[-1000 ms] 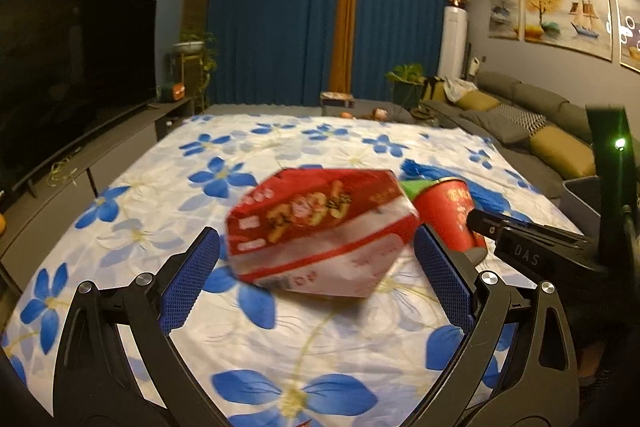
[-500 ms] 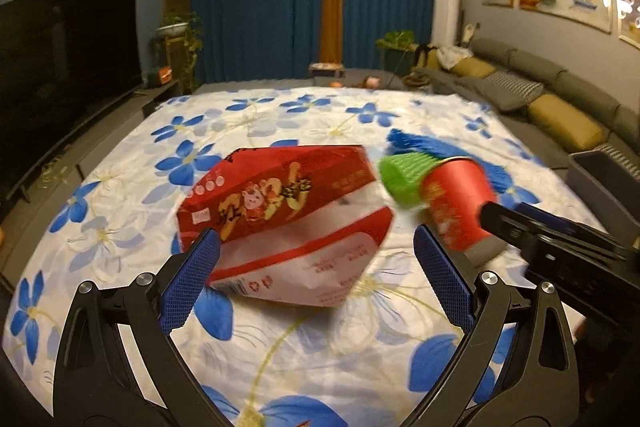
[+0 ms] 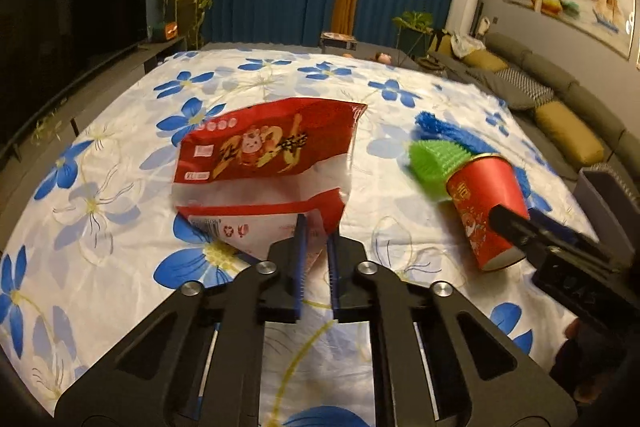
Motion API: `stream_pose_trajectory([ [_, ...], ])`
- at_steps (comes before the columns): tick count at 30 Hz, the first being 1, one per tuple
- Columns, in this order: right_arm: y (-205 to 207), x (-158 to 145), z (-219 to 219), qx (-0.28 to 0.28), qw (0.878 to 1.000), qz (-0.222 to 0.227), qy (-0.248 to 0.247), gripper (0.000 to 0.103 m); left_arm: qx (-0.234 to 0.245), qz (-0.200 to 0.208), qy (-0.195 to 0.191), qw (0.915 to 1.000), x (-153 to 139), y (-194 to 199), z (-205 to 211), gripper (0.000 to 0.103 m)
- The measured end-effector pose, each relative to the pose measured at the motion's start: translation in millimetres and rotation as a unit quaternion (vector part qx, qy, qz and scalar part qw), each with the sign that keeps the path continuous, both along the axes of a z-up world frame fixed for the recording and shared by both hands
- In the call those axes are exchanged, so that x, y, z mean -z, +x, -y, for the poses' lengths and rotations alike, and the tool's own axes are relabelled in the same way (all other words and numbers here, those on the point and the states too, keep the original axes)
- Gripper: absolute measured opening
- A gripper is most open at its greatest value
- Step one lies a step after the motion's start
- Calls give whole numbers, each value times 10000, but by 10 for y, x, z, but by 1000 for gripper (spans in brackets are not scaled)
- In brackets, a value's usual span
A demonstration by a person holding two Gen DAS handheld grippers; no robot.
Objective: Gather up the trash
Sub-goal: 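Grasp the red cup with the right tool while the left tool grasps the red snack bag, then lift the red cup and red snack bag off the sheet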
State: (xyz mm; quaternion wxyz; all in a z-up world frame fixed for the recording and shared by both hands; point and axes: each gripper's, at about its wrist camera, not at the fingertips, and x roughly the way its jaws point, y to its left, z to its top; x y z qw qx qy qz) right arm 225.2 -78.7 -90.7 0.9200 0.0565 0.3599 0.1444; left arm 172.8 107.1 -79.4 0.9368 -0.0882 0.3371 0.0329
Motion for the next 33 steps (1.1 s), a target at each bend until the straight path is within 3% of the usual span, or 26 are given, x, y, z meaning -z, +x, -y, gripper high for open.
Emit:
stream_pose_trajectory([
  [10,132,68,-131,-82,9997,-128,-189,61,76,407,-610,9973,-91,-105,-165,2],
  [24,27,24,-153,-179,9995,29,-263,54,219,445,-705,9963,-71,-98,-130,2],
  [33,-240,-191,-14,-55,9990,387,-198,54,289,419,-670,9965,-52,-78,-95,2],
])
